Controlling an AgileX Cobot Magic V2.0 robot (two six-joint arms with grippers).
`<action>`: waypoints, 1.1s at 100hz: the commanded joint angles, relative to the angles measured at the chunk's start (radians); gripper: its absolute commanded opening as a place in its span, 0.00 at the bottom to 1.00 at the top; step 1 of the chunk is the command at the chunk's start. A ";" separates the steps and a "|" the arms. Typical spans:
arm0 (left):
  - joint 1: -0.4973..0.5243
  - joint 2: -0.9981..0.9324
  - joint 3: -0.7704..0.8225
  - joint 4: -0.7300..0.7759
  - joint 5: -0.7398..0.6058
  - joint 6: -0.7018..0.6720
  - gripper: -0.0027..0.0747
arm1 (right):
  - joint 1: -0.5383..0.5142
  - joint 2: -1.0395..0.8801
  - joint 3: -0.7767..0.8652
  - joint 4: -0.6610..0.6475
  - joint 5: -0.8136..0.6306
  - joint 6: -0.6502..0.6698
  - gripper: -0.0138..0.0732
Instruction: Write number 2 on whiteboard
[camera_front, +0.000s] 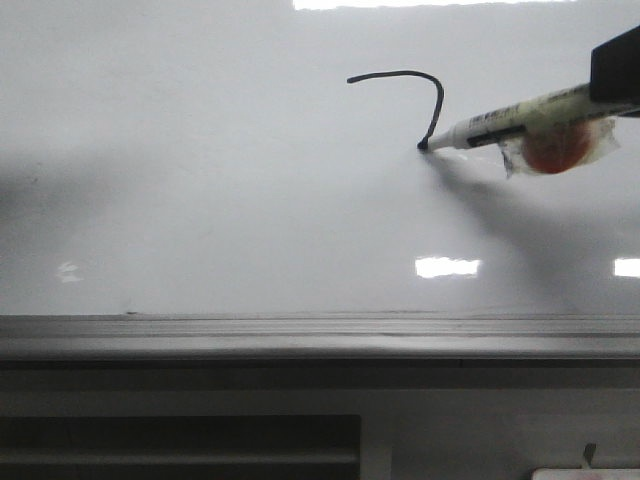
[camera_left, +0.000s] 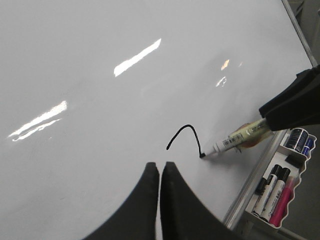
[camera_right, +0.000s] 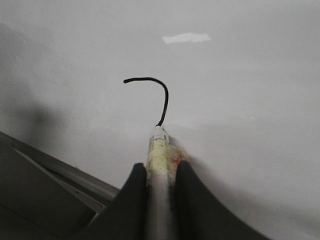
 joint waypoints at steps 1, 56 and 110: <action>0.000 -0.012 -0.027 -0.020 -0.078 -0.010 0.01 | -0.009 0.049 -0.021 0.008 -0.011 -0.009 0.11; 0.000 -0.012 -0.027 -0.020 -0.078 -0.010 0.01 | -0.009 0.061 -0.018 0.024 0.006 -0.017 0.11; 0.000 -0.012 -0.027 -0.020 -0.078 -0.010 0.01 | -0.009 -0.062 0.084 0.011 -0.054 0.068 0.11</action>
